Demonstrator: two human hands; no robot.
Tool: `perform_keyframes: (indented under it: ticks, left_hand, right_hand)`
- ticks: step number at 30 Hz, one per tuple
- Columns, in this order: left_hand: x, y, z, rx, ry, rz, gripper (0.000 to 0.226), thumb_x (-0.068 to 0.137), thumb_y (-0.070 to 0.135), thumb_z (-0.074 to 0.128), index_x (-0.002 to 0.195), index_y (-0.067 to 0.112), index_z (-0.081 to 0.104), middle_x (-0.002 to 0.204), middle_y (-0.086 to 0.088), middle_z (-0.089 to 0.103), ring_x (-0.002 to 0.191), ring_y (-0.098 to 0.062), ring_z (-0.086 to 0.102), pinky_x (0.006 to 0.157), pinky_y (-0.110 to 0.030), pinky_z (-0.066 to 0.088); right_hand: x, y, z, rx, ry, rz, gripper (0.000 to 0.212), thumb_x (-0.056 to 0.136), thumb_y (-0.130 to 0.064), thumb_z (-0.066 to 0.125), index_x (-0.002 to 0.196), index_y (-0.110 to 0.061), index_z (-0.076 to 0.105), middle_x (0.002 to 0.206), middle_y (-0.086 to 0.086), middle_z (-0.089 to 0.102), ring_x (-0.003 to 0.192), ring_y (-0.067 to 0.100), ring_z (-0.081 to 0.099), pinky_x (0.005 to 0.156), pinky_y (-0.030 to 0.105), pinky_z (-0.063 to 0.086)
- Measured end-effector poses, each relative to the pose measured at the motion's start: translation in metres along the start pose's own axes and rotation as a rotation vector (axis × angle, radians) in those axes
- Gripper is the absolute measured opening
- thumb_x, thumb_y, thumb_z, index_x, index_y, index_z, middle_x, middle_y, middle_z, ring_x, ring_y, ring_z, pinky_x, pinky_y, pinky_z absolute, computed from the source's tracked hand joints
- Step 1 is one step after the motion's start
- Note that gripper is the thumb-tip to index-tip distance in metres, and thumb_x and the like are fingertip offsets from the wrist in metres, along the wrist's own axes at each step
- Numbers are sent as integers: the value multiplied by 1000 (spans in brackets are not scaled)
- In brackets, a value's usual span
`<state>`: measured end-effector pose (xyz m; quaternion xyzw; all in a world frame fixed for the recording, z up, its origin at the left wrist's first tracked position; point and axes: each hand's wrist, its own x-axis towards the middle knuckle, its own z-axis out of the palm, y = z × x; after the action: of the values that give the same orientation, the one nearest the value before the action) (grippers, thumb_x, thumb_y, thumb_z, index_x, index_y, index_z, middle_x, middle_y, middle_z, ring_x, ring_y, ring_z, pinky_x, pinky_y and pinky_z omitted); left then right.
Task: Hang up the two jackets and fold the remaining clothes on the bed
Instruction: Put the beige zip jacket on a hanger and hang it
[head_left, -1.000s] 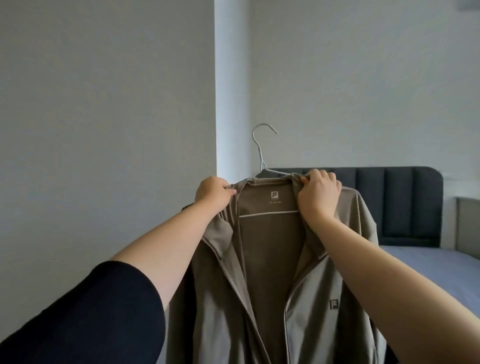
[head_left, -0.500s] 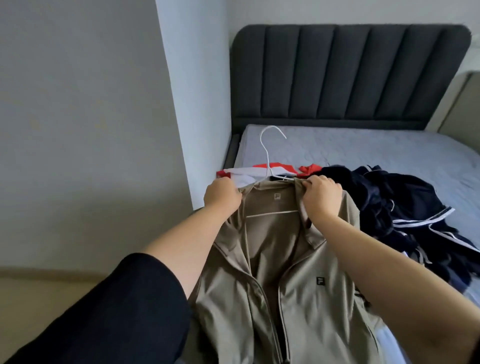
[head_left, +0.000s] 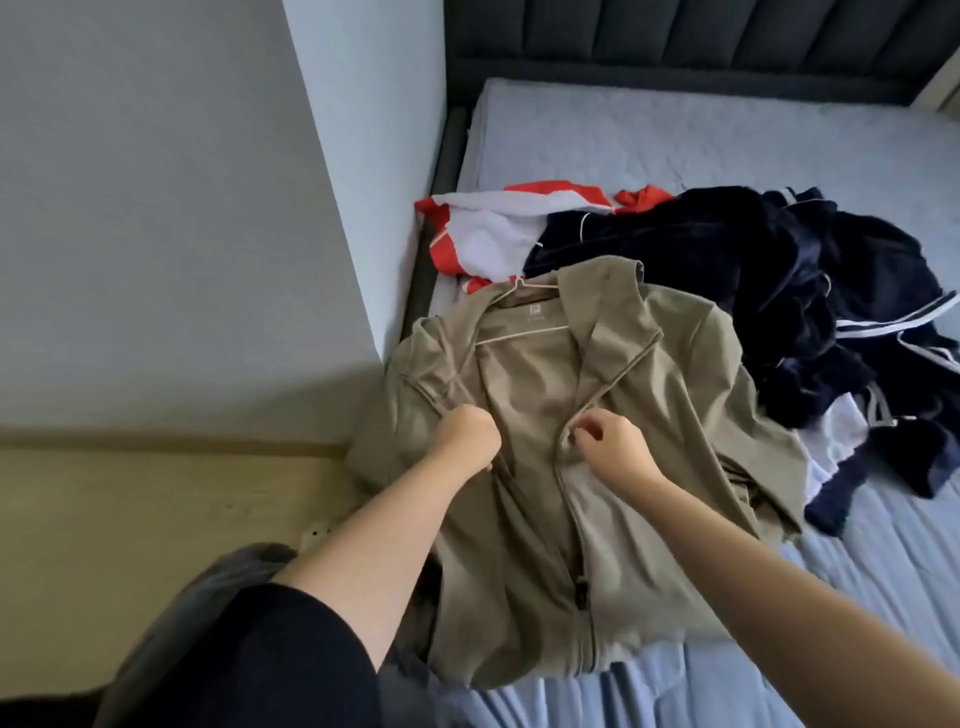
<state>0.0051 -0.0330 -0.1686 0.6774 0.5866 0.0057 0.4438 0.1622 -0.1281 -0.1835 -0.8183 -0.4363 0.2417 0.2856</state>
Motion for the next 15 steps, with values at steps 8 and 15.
perform_keyframes:
  ticks: [8,15]
  left_hand:
    - [-42,-31,48,399,-386,178,24,82,5,47,86,8,70,87,-14,69,82,-29,66,60,-26,45]
    - [-46,-38,51,230,-393,222,30,81,-3,43,76,15,67,82,-13,67,83,-29,65,75,-34,55]
  right_hand:
    - [-78,9,-15,142,-590,-81,26,88,-31,62,82,-6,67,70,-2,62,66,6,57,68,21,46]
    - [-93,12,-16,-73,-625,-231,18,67,-16,83,80,-15,71,91,-2,60,83,8,57,80,20,44]
